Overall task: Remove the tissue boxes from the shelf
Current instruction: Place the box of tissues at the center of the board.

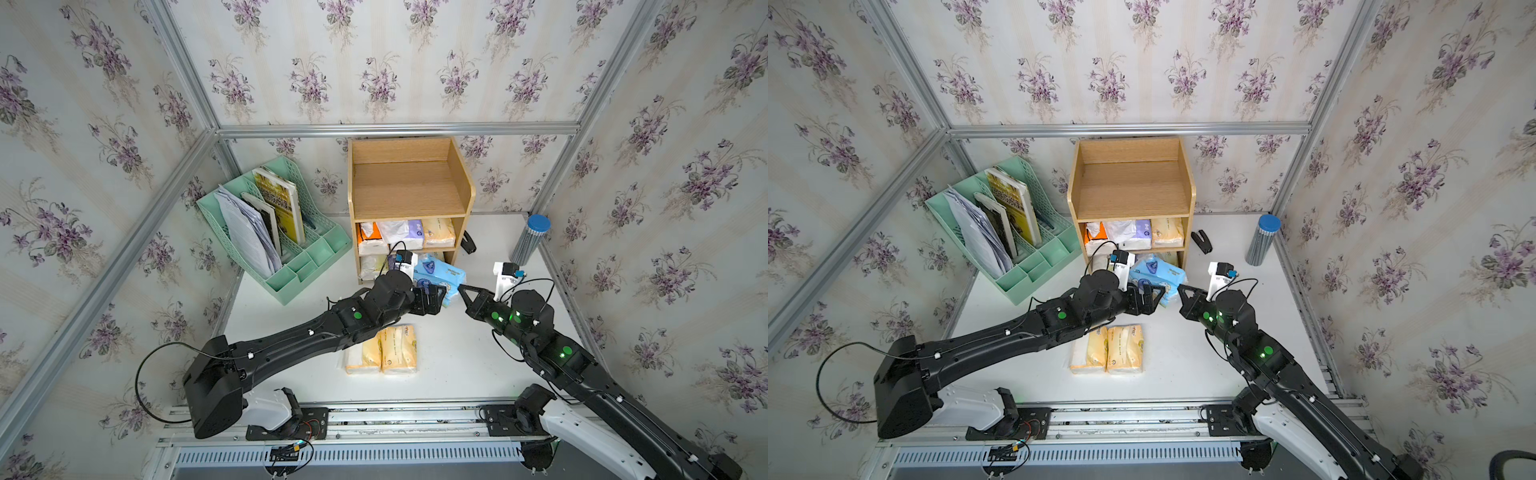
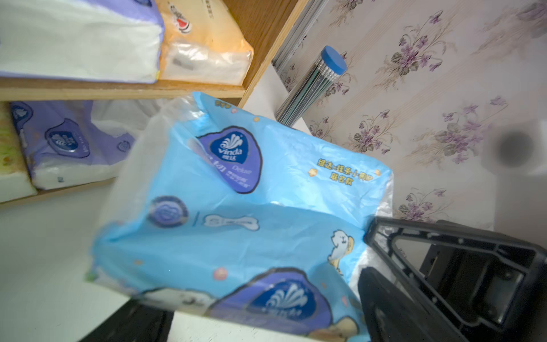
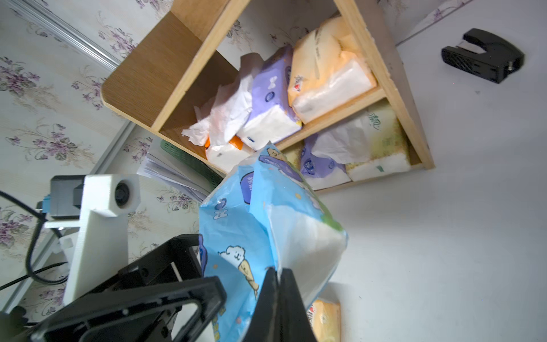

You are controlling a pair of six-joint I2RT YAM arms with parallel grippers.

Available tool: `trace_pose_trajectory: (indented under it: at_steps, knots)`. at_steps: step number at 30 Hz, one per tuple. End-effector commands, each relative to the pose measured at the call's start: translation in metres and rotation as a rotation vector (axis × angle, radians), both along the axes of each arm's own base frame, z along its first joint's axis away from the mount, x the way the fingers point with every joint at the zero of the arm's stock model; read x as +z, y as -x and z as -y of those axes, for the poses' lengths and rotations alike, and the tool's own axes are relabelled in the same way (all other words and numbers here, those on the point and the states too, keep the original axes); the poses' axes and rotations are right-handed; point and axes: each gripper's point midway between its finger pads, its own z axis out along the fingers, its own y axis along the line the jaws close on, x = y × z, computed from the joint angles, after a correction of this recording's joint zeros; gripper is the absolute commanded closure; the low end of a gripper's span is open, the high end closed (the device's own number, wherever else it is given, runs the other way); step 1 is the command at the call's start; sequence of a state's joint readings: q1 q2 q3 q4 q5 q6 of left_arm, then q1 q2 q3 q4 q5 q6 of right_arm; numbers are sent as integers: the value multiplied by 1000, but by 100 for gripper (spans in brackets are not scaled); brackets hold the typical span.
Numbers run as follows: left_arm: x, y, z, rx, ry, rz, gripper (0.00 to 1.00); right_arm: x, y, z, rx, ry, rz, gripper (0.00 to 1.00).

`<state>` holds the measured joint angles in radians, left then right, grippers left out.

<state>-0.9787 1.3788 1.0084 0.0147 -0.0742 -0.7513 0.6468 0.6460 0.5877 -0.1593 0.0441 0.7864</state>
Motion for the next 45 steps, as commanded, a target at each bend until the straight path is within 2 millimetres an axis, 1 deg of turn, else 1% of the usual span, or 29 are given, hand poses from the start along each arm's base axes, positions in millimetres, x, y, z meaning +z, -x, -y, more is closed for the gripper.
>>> trace_pose_trajectory:
  at_steps: [1,3,5,7,9,11,13,14,15,16,17,18,19,21,22,23,25,28,31,33,35,37,40,42,45]
  knots:
    - [-8,-5,-14,76,-19,16,1,-28,7,15,-48,30,-50,100]
    - [-20,-2,-20,88,-39,-1,1,-50,13,20,-56,50,-79,100]
    - [-30,1,-27,102,-61,-11,1,-77,19,25,-59,65,-117,100]
    - [-36,3,-37,125,-75,-12,1,-101,25,27,-60,66,-154,100]
    - [-35,4,-49,156,-89,0,1,-123,29,29,-64,66,-185,100]
    - [-28,4,-63,191,-108,27,1,-144,33,33,-74,68,-219,100]
    - [-21,5,-78,221,-133,53,1,-157,38,32,-62,59,-245,100]
    - [-16,6,-86,237,-149,67,1,-162,41,32,-59,54,-257,97]
    - [-12,8,-94,252,-158,79,1,-165,43,33,-58,54,-272,90]
    - [-7,9,-103,273,-169,92,1,-168,45,34,-57,59,-286,79]
    - [-5,10,-113,296,-182,104,1,-167,48,36,-60,65,-295,64]
    - [-3,12,-122,315,-192,113,1,-166,49,39,-72,75,-301,55]
    - [0,13,-132,339,-200,124,1,-163,50,45,-96,87,-302,48]
    - [4,16,-150,385,-208,145,1,-153,49,59,-155,119,-292,39]
    - [5,17,-157,401,-213,155,1,-148,49,63,-177,122,-289,33]
    - [8,18,-163,415,-213,167,1,-142,47,60,-168,114,-273,31]
    - [9,19,-174,432,-226,180,1,-130,41,57,-162,124,-253,28]
    - [7,17,-191,469,-243,175,1,-116,25,49,-148,218,-240,27]
    - [3,13,-203,485,-239,157,1,-106,-3,34,-109,352,-251,27]
    - [-4,9,-207,477,-225,122,1,-112,-26,25,-80,436,-304,31]
    - [-11,7,-209,460,-219,84,1,-123,-43,17,-40,475,-351,34]
    - [-15,9,-210,444,-234,63,1,-137,-51,10,-8,508,-388,34]
    - [-21,13,-212,422,-278,51,1,-164,-49,5,26,528,-454,34]
    - [-29,15,-216,421,-303,36,1,-182,-37,2,55,496,-499,35]
    - [-40,16,-218,414,-305,14,1,-195,-18,1,63,424,-529,35]
